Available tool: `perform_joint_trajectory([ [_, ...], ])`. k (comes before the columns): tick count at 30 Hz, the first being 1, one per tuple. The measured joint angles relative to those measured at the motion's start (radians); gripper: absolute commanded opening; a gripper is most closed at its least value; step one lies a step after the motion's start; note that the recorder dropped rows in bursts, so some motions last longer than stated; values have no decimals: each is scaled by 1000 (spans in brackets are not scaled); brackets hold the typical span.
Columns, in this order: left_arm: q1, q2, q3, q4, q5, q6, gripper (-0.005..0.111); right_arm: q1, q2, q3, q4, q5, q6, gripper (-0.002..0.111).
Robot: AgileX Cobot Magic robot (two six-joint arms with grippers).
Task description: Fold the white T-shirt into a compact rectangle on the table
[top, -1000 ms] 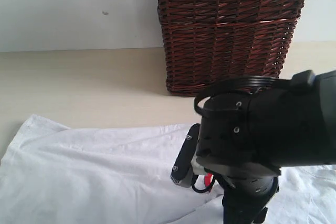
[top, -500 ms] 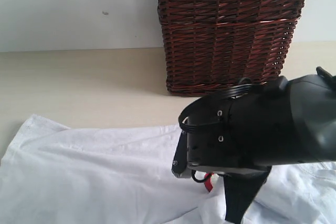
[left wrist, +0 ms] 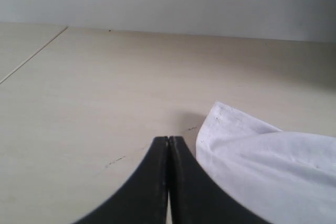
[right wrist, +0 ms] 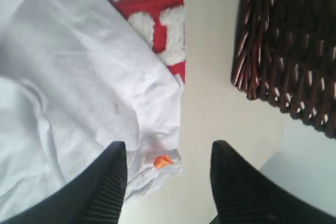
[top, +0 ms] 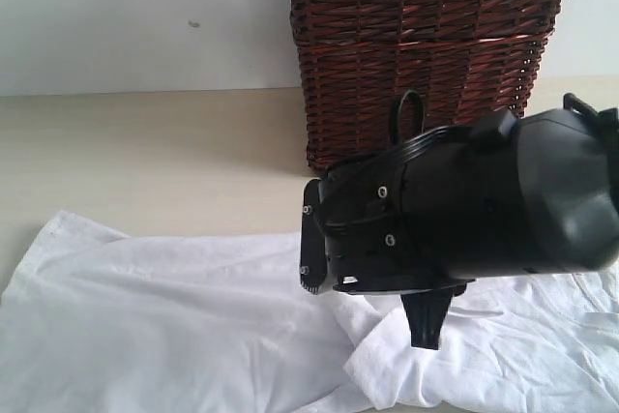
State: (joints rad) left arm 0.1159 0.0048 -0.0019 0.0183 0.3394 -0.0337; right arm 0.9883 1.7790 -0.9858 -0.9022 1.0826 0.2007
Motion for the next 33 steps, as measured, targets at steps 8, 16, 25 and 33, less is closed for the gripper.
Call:
perform_joint_trajectory([
  [8, 0, 0, 0, 0, 0, 0, 0, 0, 2, 0, 305, -33, -227, 50],
  [16, 0, 0, 0, 0, 0, 0, 0, 0, 86, 0, 235, -55, -201, 50],
  [25, 0, 0, 0, 0, 0, 0, 0, 0, 183, 0, -93, 7, 109, 25],
  [33, 0, 0, 0, 0, 0, 0, 0, 0, 213, 0, -160, -19, 162, 0],
])
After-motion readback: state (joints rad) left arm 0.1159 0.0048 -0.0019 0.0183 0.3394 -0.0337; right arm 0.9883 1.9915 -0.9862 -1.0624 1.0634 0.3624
